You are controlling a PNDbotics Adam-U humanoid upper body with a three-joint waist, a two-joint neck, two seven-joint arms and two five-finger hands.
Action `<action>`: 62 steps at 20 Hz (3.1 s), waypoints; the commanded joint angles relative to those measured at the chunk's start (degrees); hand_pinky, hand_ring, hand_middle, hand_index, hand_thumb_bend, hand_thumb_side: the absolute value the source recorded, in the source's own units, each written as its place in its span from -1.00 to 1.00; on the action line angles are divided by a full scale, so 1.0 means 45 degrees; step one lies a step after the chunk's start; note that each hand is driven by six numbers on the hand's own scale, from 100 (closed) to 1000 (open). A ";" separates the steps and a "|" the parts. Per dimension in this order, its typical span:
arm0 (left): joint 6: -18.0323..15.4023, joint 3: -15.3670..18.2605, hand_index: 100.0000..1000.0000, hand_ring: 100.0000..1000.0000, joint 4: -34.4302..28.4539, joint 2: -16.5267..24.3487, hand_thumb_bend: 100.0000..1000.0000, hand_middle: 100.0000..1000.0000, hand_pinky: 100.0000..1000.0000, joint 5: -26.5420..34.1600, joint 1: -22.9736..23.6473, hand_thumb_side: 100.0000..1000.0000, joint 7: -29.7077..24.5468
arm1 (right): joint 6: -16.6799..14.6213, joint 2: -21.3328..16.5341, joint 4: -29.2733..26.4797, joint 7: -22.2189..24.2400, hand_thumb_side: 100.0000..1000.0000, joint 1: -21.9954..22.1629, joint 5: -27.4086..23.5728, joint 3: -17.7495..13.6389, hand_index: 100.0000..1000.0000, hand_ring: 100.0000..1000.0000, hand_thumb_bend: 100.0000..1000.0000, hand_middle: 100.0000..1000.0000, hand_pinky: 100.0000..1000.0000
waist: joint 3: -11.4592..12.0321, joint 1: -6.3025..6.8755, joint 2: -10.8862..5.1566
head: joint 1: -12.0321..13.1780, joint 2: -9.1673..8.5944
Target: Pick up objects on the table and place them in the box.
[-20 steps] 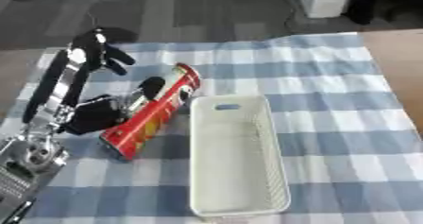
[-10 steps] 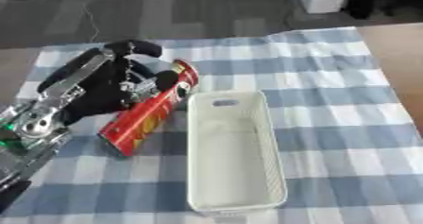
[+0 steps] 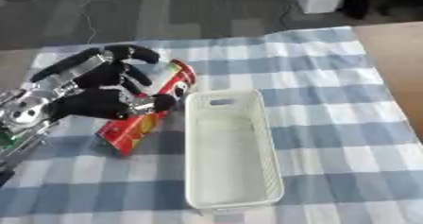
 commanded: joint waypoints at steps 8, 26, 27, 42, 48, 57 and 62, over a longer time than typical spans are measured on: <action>0.0573 0.0542 0.73 0.40 -0.0206 0.1284 0.13 0.64 0.25 -0.1014 -0.0110 -0.34 -0.0744 | -0.0054 -0.0251 -0.0072 0.0047 0.20 -0.0014 -0.0100 -0.0015 0.62 0.44 -1.00 0.60 0.09 | -0.0031 0.0092 -0.0358 | 0.0328 0.0132; 0.2957 -0.1149 0.72 0.33 0.3769 -0.0542 0.10 0.66 0.04 -0.0474 -0.2580 -0.46 -0.0546 | -0.0031 -0.0164 -0.0107 0.0073 0.20 0.0043 -0.0029 -0.0031 0.62 0.44 -1.00 0.60 0.09 | 0.0064 0.0088 -0.0612 | 0.0548 0.0604; 0.2982 -0.1251 0.72 0.33 0.4150 -0.0724 0.11 0.66 0.03 -0.0413 -0.2715 -0.47 -0.0495 | -0.0030 -0.0161 -0.0112 0.0071 0.20 0.0038 -0.0022 -0.0031 0.62 0.44 -1.00 0.60 0.09 | 0.0055 0.0092 -0.0625 | 0.0575 0.0626; 0.2637 -0.1652 0.72 0.34 0.6500 -0.1644 0.11 0.65 0.03 -0.0496 -0.3294 -0.47 -0.0545 | 0.0012 -0.0220 -0.0133 0.0074 0.20 0.0079 0.0047 -0.0032 0.62 0.43 -1.00 0.60 0.09 | -0.0074 0.0272 -0.0792 | 0.0752 0.0869; 0.2242 -0.1433 0.72 0.34 0.7319 -0.1637 0.11 0.65 0.04 -0.1168 -0.3638 -0.46 -0.1036 | -0.0010 -0.0268 -0.0129 0.0100 0.20 0.0121 0.0036 -0.0012 0.62 0.43 -1.00 0.60 0.09 | -0.0134 0.0391 -0.0883 | 0.0837 0.0909; 0.1886 -0.1341 0.73 0.35 0.7541 -0.1488 0.12 0.66 0.05 -0.1878 -0.3661 -0.38 -0.1670 | 0.0005 -0.0269 -0.0107 0.0119 0.20 0.0088 0.0072 -0.0014 0.62 0.43 -1.00 0.60 0.09 | -0.0162 0.0474 -0.0957 | 0.0834 0.1005; 0.1854 -0.1366 0.73 0.35 0.7679 -0.1634 0.12 0.66 0.05 -0.2037 -0.3763 -0.37 -0.1809 | 0.0012 -0.0255 -0.0097 0.0113 0.20 0.0081 0.0090 -0.0020 0.62 0.43 -1.00 0.60 0.09 | -0.0163 0.0472 -0.0983 | 0.0793 0.1106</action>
